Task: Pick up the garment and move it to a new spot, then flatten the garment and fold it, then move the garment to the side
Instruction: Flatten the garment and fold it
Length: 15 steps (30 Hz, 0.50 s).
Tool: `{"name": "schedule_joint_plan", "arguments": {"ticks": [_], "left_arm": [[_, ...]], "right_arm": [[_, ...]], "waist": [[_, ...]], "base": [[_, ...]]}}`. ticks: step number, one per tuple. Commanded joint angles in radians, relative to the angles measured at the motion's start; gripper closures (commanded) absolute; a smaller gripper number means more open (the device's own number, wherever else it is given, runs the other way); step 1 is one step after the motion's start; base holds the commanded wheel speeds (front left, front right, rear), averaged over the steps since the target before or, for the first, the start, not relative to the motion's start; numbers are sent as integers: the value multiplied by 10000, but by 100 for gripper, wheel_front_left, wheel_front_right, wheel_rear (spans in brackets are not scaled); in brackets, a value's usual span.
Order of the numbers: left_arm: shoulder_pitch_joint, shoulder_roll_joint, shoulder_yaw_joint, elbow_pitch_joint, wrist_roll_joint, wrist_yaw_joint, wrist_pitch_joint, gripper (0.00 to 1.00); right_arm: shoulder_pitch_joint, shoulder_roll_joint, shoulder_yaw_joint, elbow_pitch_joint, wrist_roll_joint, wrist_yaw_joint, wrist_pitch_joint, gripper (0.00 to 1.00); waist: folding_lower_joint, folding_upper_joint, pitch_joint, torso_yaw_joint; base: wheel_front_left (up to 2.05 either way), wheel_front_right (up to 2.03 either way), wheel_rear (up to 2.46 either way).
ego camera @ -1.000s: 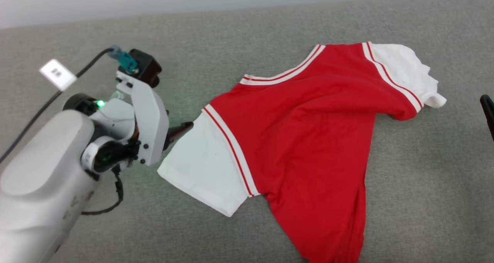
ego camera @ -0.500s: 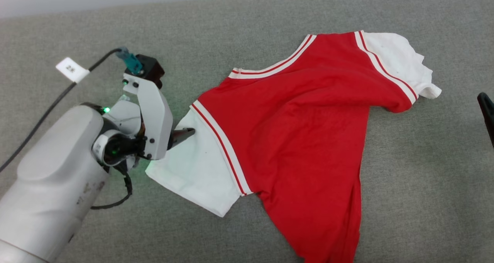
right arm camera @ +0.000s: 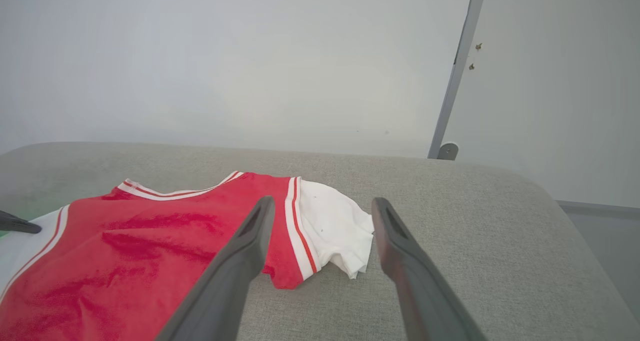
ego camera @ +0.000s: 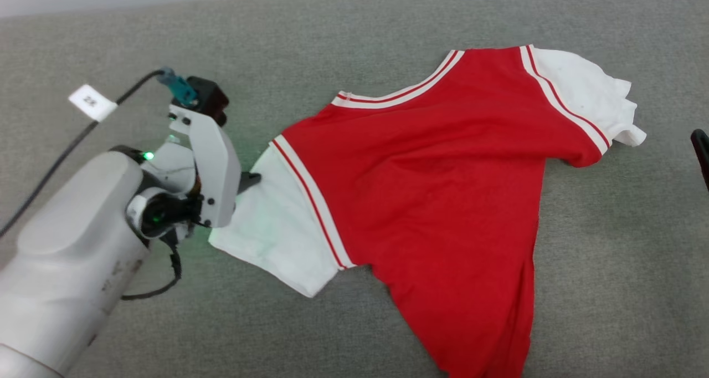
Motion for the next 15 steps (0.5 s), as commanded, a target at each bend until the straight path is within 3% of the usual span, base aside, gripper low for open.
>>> {"name": "schedule_joint_plan", "arguments": {"ticks": [1,4,9,15], "left_arm": [[-100,175,-64,164,80,21,-133,100],[-133,263,-149,178,62,21,-227,100],[-287,355,-390,23,-31,21,-352,100],[-782,57,-701,-217,105,20,-468,100]], "right_arm": [[109,40,22,-87,-38,-9,130,0],[-3,-38,176,-121,34,-9,307,0],[-936,-735,1302,-24,126,-10,1348,0],[-3646,-1833,3135,1090,-249,-10,2738,0]], "waist": [[0,0,-11,127],[0,0,1,189],[0,0,251,353],[0,0,994,725]], "base": [[0,0,0],[0,0,0],[0,0,0],[0,0,0]]}}
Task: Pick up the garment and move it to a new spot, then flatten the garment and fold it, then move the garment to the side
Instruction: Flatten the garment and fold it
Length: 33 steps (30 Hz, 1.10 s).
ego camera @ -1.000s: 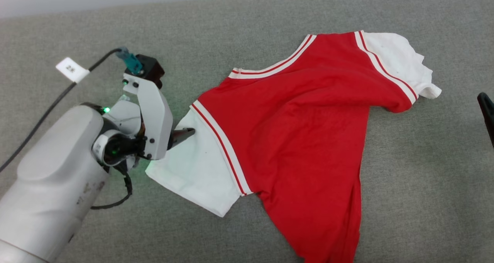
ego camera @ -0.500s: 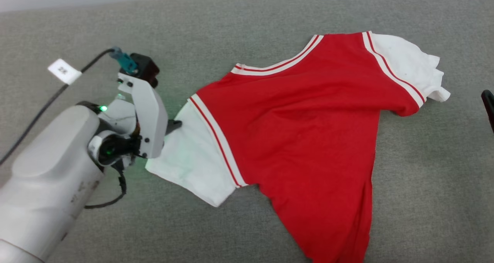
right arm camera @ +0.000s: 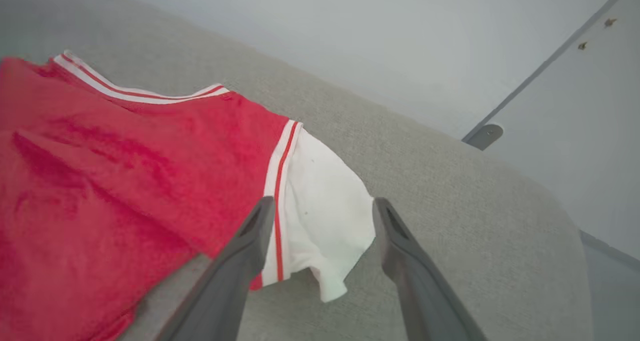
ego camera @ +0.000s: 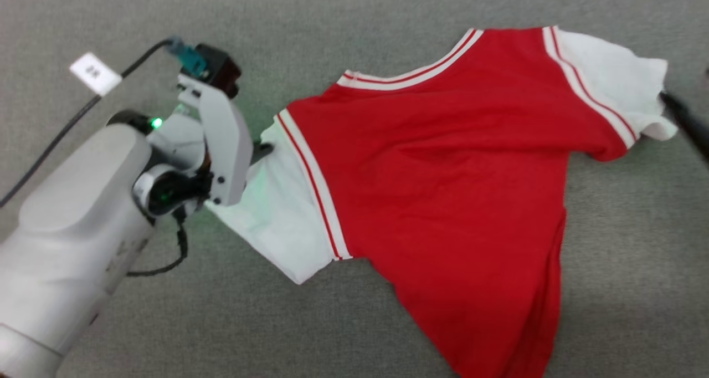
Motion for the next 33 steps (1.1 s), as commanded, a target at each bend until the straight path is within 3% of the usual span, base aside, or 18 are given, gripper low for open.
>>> {"name": "schedule_joint_plan", "arguments": {"ticks": [1,11,20,21,22,23,24,29,33], "left_arm": [[-97,-138,-142,-17,83,20,26,100],[-857,-589,-690,-433,244,35,-361,100],[-1059,-605,-1230,-873,289,87,-707,100],[-1069,-589,-1277,-910,276,94,-704,100],[-1083,-570,-1338,-962,269,94,-718,100],[-1091,-552,-1357,-1008,254,94,-743,100],[-1104,-546,-1367,-1047,226,94,-766,100],[-1093,-623,-1294,-1083,-13,92,-1090,100],[-1041,-616,-1005,-997,-299,81,-1777,100]], "right_arm": [[-650,-228,373,352,-96,-10,270,0],[-4625,-1150,3763,2650,655,-10,1277,0],[-6178,-1302,6522,3568,1902,-4,1170,0],[-6257,-1302,6787,3577,2082,0,1152,7],[-6363,-1339,7034,3613,2221,2,1136,59],[-6419,-1370,7238,3694,2362,2,1123,85],[-6479,-1390,7476,3789,2510,-1,1104,100],[-6841,-1444,8290,4106,3062,-10,670,100],[-7325,-1271,8060,4657,3530,-13,-453,100]], "waist": [[0,0,540,368],[0,0,1855,1354],[0,0,2302,1720],[0,0,2300,1720],[0,0,2301,1715],[0,0,2303,1701],[0,0,2301,1690],[0,0,2109,1616],[0,0,1676,1556]], "base": [[0,0,0],[0,0,0],[0,0,0],[0,0,0],[0,0,0],[0,0,0],[0,0,0],[0,0,0],[0,0,0]]}}
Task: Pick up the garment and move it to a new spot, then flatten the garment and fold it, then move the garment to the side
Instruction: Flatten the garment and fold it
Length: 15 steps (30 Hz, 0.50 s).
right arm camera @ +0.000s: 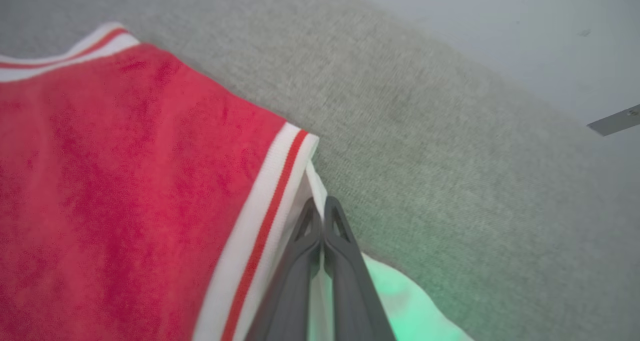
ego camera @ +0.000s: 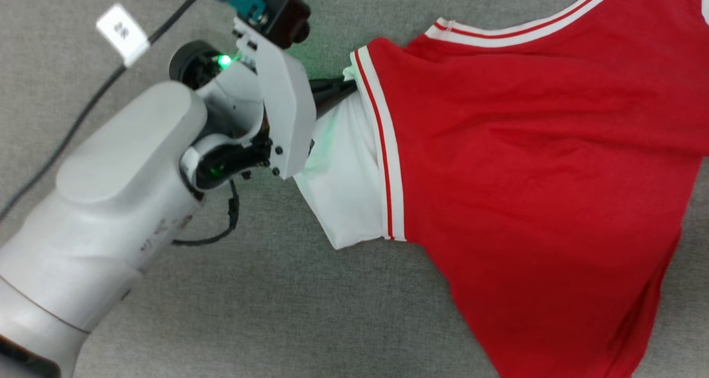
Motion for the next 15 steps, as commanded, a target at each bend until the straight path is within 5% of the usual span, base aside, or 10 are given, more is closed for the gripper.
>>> {"name": "schedule_joint_plan", "arguments": {"ticks": [1,7,15], "left_arm": [[366,105,-54,332,58,150,-313,100],[-146,175,627,791,293,112,-2136,100],[-2264,-211,2177,2480,561,827,-4392,100]], "right_arm": [[-151,84,57,333,-87,-17,-416,100],[-926,734,-616,1760,64,-16,-1987,100],[-2560,2480,-2394,4382,390,-17,-3742,100]], "waist": [[0,-1,-420,-66],[0,-1,-982,-175],[0,-1,-767,-558]], "base": [[0,0,0],[0,0,0],[0,0,0]]}}
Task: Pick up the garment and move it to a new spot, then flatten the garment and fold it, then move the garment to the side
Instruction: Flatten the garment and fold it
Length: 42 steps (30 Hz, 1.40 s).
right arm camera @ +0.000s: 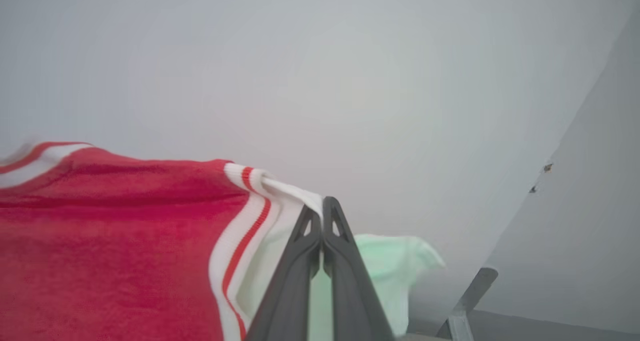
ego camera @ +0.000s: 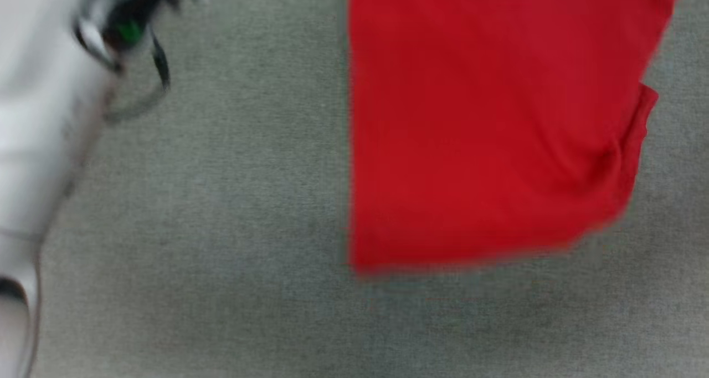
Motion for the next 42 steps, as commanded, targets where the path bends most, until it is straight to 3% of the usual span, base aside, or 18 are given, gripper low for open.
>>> {"name": "schedule_joint_plan", "arguments": {"ticks": [1,8,11,15,19,24,33,37,42], "left_arm": [[-680,-91,340,450,-45,165,-294,100],[-3590,-513,1285,1860,249,365,-1655,100],[-4432,-685,1699,2362,171,206,-2447,100],[-4488,-964,1733,3052,113,-163,-2756,100],[-3897,-1127,1528,3466,23,-410,-2786,100],[-2117,-1259,1511,3312,-319,-594,-3133,100],[3308,-959,1775,-207,-1904,-622,-3208,100],[5442,-436,1794,-1557,-2356,-614,-3214,100],[7811,52,1917,-2985,-2639,-616,-3214,100]], "right_arm": [[-525,337,-397,544,69,-17,-389,100],[-2544,1264,-929,1603,-413,-17,-1232,100],[-3283,1434,-1195,2085,-795,-20,-1596,100],[-3506,1641,-1513,2197,-1326,-20,-1728,100],[-2752,1667,-1620,1974,-1577,-19,-1730,100],[-1163,1308,-1624,1015,-1810,-19,-1735,100],[3115,-79,-1505,-1703,-848,-17,-1737,100],[5153,-698,-1412,-3088,-384,-17,-1630,100],[7467,-1369,-1100,-4656,108,-17,-718,100]], "waist": [[0,0,182,-231],[0,0,336,-576],[0,0,299,-652],[0,0,191,-673],[0,0,113,-641],[0,0,-42,-546],[0,0,-547,-510],[0,0,-849,-505],[0,0,-1347,-549]], "base": [[0,0,0],[0,0,0],[0,0,0],[0,0,0],[0,0,0],[0,0,0],[0,0,0],[0,0,0],[0,0,0]]}}
